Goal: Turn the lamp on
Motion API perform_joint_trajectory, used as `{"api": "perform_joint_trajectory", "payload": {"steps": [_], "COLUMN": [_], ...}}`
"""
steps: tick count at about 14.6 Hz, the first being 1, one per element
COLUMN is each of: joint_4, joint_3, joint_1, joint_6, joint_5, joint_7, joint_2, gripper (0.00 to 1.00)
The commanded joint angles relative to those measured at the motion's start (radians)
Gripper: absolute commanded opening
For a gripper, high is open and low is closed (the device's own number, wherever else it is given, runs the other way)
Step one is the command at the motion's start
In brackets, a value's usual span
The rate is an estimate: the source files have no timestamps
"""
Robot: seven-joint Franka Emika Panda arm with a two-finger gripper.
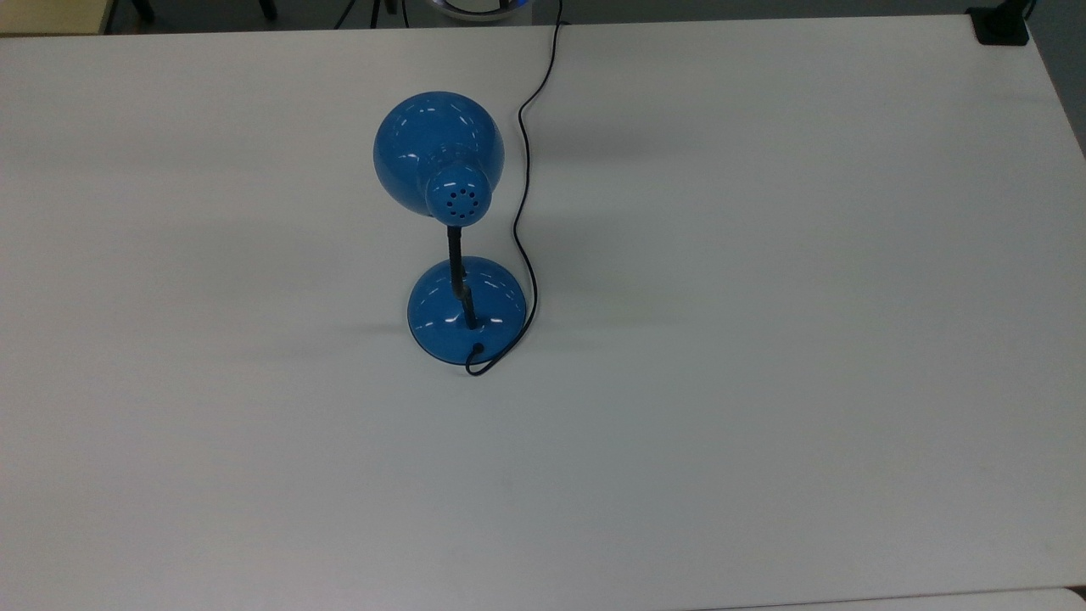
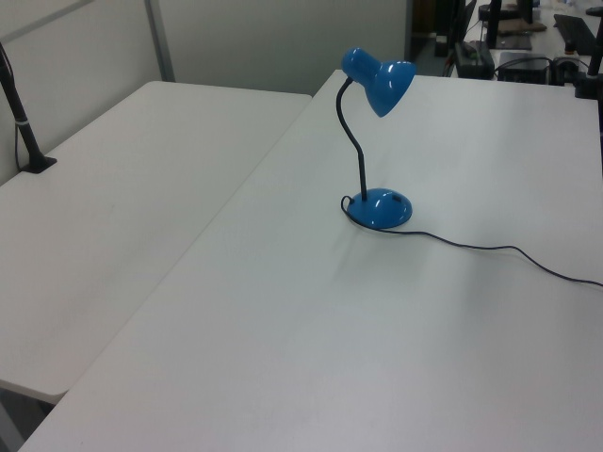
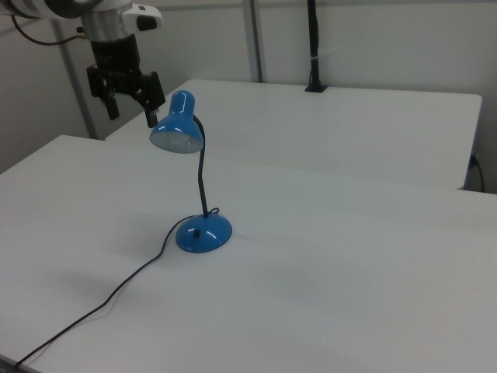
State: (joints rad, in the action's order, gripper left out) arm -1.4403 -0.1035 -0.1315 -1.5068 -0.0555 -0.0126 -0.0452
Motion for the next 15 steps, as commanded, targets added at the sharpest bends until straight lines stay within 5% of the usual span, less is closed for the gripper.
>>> {"api": "perform_joint_trajectory", "payload": {"steps": [1,15], "joint_4": [-0.051,-0.098], "joint_3": [0.014,0.013], "joint_1": [0.010,0.018], "joint_6": [-0.018,-0.003], "joint_5": [-0.023,-0.037], "joint_7": [-0.012,-0.030], "joint_2": [0.034,0.086], "gripper": [1.00,1.00]}}
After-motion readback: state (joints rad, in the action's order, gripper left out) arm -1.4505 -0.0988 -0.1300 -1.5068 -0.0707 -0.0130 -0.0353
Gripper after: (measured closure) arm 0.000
